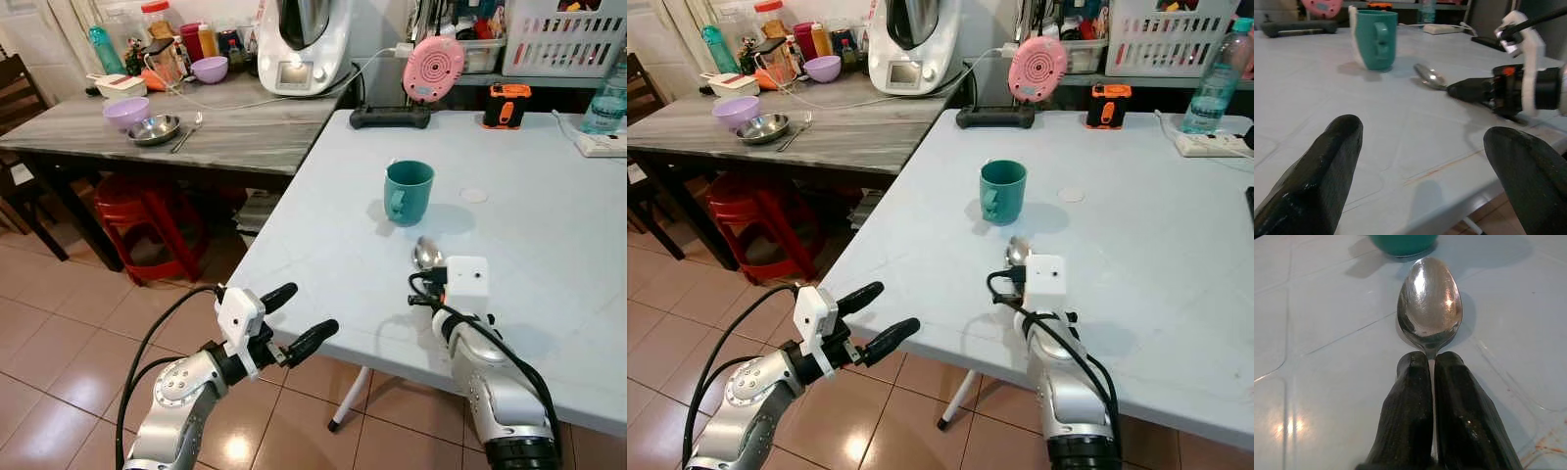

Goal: Setting the table

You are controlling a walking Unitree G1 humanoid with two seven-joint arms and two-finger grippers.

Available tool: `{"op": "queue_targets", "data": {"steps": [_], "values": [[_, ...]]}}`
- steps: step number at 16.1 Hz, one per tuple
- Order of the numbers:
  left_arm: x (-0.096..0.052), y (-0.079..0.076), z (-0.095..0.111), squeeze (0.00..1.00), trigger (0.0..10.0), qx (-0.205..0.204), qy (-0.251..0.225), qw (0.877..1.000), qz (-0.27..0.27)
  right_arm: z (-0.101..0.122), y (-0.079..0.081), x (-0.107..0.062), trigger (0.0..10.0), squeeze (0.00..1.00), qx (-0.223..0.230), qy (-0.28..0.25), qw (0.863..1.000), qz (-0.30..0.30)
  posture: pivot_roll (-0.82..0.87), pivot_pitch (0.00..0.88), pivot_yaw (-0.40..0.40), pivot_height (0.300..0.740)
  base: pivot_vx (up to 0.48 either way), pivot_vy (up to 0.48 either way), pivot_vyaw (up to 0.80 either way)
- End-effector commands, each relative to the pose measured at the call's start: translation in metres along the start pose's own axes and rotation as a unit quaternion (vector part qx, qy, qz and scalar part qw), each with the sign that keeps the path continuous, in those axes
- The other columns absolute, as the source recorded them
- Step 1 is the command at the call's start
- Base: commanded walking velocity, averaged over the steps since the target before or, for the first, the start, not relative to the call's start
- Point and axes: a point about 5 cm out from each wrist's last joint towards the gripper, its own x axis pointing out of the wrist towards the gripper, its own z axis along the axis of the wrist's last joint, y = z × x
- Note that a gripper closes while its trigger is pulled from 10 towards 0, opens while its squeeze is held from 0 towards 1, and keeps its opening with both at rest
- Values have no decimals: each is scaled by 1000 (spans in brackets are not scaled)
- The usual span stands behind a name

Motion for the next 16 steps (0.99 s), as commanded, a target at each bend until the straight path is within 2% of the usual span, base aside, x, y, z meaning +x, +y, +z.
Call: {"op": "queue_targets", "data": {"steps": [1,3,5,6,9,10,11,13,16], "values": [[-4,13,3,0,10000,20,3,999,37,-6,-3,0,0,0,19,11,1000,-16,-143,0,130,740,0,0,0],[-4,24,6,0,10000,40,-2,996,81,0,-8,-1,0,0,31,-8,999,-34,-143,0,133,740,0,0,0],[-3,42,12,0,10000,61,-8,984,166,10,-13,-4,314,0,42,-43,997,-48,-146,0,137,740,0,0,0],[-3,49,14,0,10000,52,-9,979,198,11,-14,-4,10000,0,34,-44,997,-55,-147,0,138,740,0,0,0],[-2,67,21,0,10000,46,-19,955,293,30,-15,-7,10000,0,-18,-116,989,-86,-146,0,138,740,0,0,0],[-2,69,22,0,10000,46,-23,951,305,38,-12,-9,10000,0,-28,-153,985,-69,-146,0,138,740,0,0,0],[-1,70,22,0,10000,37,-27,949,311,40,-10,-10,10000,0,-31,-161,985,-59,-145,0,139,740,0,0,0],[1,70,23,0,10000,28,-35,947,318,41,-6,-14,10000,0,13,-167,985,-43,-145,0,140,740,0,0,0],[7,68,24,0,10000,37,-43,948,315,45,-3,-19,10000,0,22,-196,979,-40,-147,0,143,740,0,0,0]]}}
